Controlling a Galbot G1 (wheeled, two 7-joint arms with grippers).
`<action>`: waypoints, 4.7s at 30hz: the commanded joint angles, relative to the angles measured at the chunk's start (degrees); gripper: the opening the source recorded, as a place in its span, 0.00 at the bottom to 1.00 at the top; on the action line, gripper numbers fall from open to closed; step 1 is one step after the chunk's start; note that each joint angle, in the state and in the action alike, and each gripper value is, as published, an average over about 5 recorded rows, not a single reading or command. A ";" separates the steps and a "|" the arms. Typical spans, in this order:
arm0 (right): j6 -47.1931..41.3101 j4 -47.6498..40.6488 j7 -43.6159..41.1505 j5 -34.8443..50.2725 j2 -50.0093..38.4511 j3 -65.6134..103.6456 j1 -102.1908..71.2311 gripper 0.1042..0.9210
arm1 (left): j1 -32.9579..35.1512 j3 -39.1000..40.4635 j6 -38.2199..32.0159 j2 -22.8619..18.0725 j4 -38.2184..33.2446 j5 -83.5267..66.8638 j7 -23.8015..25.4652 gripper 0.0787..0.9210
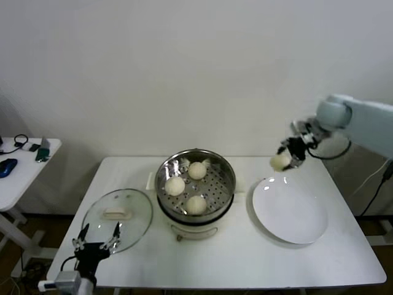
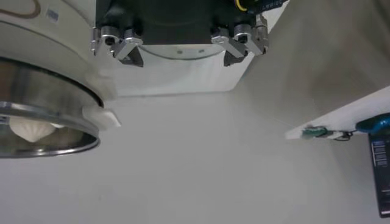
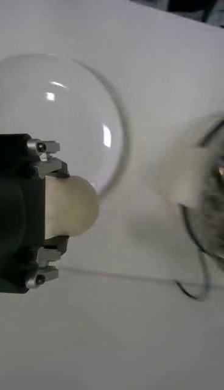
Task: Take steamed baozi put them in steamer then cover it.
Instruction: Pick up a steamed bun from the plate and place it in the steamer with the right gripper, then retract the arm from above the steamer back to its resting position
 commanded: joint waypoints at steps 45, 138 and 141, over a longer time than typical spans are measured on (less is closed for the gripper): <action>-6.57 -0.98 3.69 5.23 15.96 5.76 -10.75 0.85 | -0.98 -3.66 3.50 0.23 -2.24 -3.38 0.12 0.88; 27.41 22.08 50.78 -9.23 20.61 130.03 -149.62 0.88 | -18.92 2.59 -22.32 7.04 41.78 83.21 -26.22 0.88; 27.62 22.14 50.75 -9.30 20.93 130.11 -149.85 0.88 | -20.31 2.68 -22.15 7.47 43.33 83.33 -25.95 0.88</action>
